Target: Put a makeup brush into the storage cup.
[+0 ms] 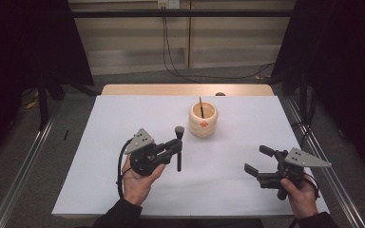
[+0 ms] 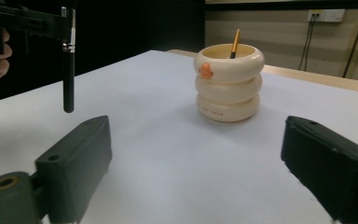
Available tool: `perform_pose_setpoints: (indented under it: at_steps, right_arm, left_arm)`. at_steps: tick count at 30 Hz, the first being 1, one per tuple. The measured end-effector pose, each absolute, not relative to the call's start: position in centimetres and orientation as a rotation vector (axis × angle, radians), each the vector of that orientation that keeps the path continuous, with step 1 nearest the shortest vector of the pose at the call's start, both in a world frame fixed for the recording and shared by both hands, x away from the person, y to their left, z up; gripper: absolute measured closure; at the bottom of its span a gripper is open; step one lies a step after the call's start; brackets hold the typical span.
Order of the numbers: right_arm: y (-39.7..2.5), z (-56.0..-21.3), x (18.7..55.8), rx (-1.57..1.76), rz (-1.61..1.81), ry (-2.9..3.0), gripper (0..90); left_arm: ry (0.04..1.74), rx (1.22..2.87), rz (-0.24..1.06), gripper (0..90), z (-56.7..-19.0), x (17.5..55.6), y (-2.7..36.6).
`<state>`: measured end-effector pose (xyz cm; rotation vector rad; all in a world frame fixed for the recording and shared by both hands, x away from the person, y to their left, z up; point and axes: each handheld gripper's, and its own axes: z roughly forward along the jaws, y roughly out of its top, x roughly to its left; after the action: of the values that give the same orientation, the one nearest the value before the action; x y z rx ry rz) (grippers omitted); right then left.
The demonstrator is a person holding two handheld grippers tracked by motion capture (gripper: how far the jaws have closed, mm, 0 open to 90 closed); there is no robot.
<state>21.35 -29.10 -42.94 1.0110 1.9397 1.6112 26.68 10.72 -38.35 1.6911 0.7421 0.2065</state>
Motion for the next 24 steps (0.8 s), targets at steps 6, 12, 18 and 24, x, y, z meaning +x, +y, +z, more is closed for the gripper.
perform_pose_setpoints:
  at_steps: [6,12,18,24]
  right_arm:
    - [-28.7,-42.5,21.3,1.018,1.649,1.933,2.9]
    - [-28.6,-42.0,21.4,1.038,1.662,1.929,2.2]
    - [-28.2,-41.4,21.5,1.005,1.664,1.940,2.7]
    - [-27.5,-40.3,22.1,0.934,1.733,1.927,13.6]
  left_arm:
    - [0.726,1.672,0.221,77.5,-38.0,26.1,11.2]
    - [0.715,1.669,0.229,77.5,-37.4,25.9,11.3]
    - [0.693,1.664,0.218,77.6,-36.8,26.1,10.5]
    - [0.642,1.663,0.225,77.5,-35.1,26.4,9.4]
